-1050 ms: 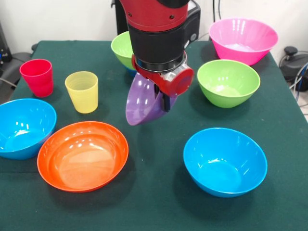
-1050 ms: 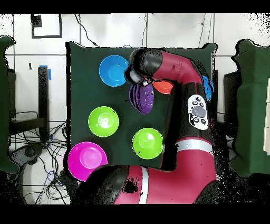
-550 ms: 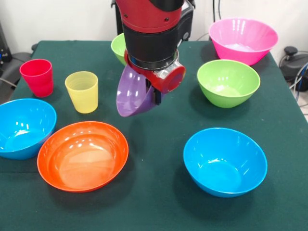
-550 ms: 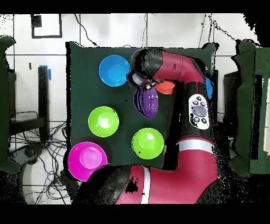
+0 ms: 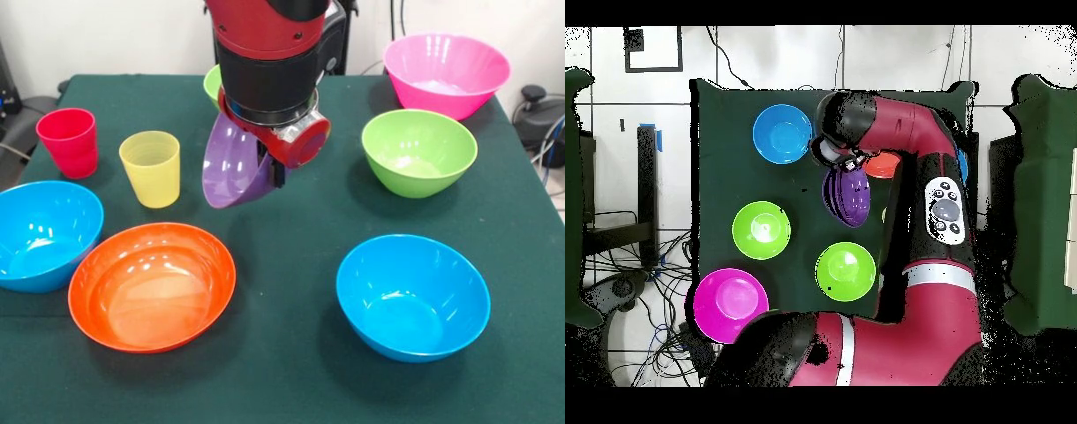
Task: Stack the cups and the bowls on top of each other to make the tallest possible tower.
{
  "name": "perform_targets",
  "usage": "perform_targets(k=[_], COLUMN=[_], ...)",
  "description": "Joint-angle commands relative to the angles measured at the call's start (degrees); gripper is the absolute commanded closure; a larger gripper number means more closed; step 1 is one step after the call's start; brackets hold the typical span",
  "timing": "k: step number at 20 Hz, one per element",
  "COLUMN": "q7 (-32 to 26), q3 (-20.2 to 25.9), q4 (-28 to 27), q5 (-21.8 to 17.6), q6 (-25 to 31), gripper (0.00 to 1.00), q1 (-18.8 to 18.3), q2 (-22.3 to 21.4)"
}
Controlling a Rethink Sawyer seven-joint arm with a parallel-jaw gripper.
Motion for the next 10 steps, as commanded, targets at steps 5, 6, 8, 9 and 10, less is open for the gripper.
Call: perform_targets(k=[5,6,8,9,10], q7=[-17.83,-17.85,-17.89,-17.9,-18.0], q3=[7.53,7.63,8.01,8.26,8.63], q4=[-2.91,-2.79,-2.72,-2.92,-2.81], q5=[-2.55,-2.38,-2.03,-1.85,-1.7], q6=[6.52,6.47,6.56,6.76,6.8], gripper=[1.0,1.0,1.0,1.0,1.0], q1=[-1.68,-1.84,-2.21,-2.42,-2.72], q2=[-0.27,-0.56,-0.99,-1.04,-1.25])
